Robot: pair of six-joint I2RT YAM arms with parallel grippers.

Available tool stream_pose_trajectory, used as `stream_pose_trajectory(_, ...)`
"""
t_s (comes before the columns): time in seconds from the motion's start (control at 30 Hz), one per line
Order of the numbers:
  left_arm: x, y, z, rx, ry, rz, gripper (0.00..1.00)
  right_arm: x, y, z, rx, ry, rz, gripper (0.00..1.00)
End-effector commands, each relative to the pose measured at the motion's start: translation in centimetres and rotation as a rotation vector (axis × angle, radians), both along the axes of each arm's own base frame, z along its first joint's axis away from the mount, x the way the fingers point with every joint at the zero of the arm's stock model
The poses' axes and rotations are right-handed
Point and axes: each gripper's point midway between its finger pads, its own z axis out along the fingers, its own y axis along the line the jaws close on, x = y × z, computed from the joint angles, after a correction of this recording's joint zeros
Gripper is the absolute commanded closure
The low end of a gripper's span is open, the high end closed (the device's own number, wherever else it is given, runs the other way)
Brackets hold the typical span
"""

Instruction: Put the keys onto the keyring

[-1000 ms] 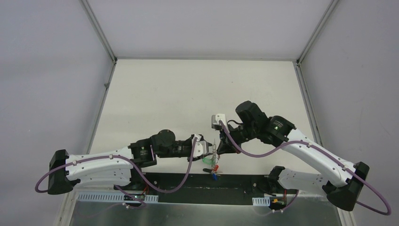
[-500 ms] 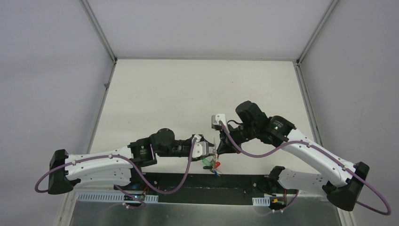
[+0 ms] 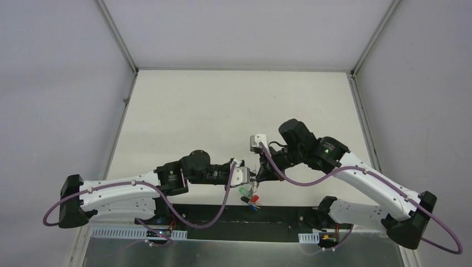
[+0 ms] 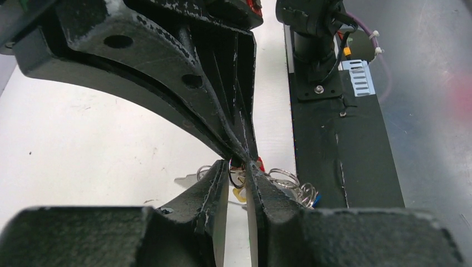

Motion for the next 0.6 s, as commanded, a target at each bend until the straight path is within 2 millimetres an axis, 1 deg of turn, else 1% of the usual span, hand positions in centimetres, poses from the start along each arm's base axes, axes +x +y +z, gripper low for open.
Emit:
stream_pose_trajectory(0.0, -0.5, -0.8, 2.0, -0.037, 0.006, -0.035, 0.85, 0.0, 0.8, 2.6, 0.096, -0.035, 0.021, 1.0)
stream_pose_trajectory(0.13, -0.5, -0.7, 2.2, -0.043, 0.001, -0.034, 1.0, 0.0, 0.7, 2.4, 0.093, -0.035, 0.018, 1.0)
stream_pose_trajectory(0.3, -0.3, -0.2, 2.5, -0.053, 0.008, -0.009, 1.0, 0.4, 0.7, 2.5, 0.1, -0.054, 0.002, 1.0)
stream_pose_trajectory(0.33, -0.2, -0.1, 2.5, -0.057, 0.011, 0.001, 1.0, 0.7, 0.8, 2.6, 0.101, -0.066, -0.015, 0.99)
stream_pose_trajectory(0.37, 0.0, 0.0, 2.6, -0.06, 0.018, 0.013, 1.0, 1.0, 0.7, 2.7, 0.103, -0.081, -0.034, 0.94)
stream_pose_trajectory(0.4, 0.1, 0.1, 2.7, -0.066, 0.024, 0.027, 1.0, 1.3, 0.7, 2.8, 0.108, -0.095, -0.049, 0.85)
stream_pose_trajectory(0.47, 0.5, 0.4, 2.9, -0.082, 0.038, 0.055, 1.0, 2.0, 0.5, 3.3, 0.126, -0.138, -0.09, 0.71)
stream_pose_trajectory(0.57, 0.7, 0.7, 3.5, -0.129, 0.051, 0.082, 1.0, 2.8, 0.1, 4.2, 0.175, -0.209, -0.149, 0.56)
